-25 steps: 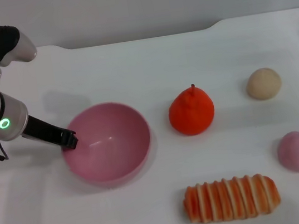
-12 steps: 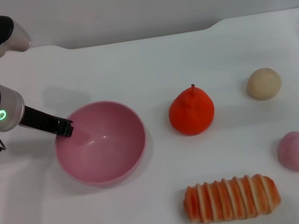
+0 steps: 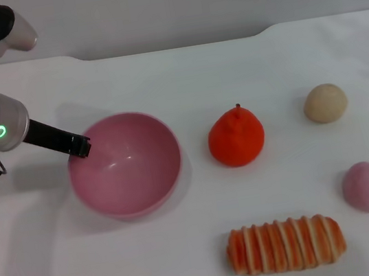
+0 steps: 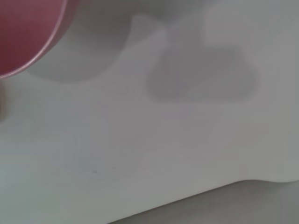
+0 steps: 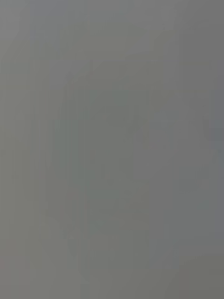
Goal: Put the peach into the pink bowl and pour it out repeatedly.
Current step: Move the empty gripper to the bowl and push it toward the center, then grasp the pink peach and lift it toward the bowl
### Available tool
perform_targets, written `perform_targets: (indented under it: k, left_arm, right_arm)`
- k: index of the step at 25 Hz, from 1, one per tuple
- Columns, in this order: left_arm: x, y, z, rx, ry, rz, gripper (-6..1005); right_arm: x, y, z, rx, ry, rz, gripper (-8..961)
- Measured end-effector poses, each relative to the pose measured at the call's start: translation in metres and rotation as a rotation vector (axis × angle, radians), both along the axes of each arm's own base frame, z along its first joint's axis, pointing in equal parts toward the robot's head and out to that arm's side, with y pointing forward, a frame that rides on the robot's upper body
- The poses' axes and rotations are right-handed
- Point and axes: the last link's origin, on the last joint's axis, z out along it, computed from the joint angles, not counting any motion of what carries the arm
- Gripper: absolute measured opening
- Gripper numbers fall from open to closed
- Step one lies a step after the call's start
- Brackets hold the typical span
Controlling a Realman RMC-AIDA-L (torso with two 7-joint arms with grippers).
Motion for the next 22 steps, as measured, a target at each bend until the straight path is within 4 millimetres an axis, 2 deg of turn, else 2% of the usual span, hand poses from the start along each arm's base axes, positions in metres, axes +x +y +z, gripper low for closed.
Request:
perform_targets:
  k: [6, 13, 18, 22]
  left_arm:
    - [-0.001, 0.0, -0.001, 0.0, 0.003, -0.005, 39]
    - [0.002, 0.005, -0.002, 0.024, -0.005, -0.031, 40]
    - [0.004, 0.009, 0.001, 0.043, -0.01, -0.041, 39]
    - [0.007, 0.012, 0.003, 0.056, -0.012, -0.053, 38]
  right_arm:
    - [-0.049, -0.002, -0.01, -0.33, -0.28, 0.116, 535]
    - [-0.092, -0.031, -0.008, -0.711, -0.647, 0.099, 534]
    - [-0.099, -0.061, -0.005, -0.916, -0.932, -0.009, 535]
    - [-0.095, -0.079, -0.008, -0.981, -1.103, -0.114, 528]
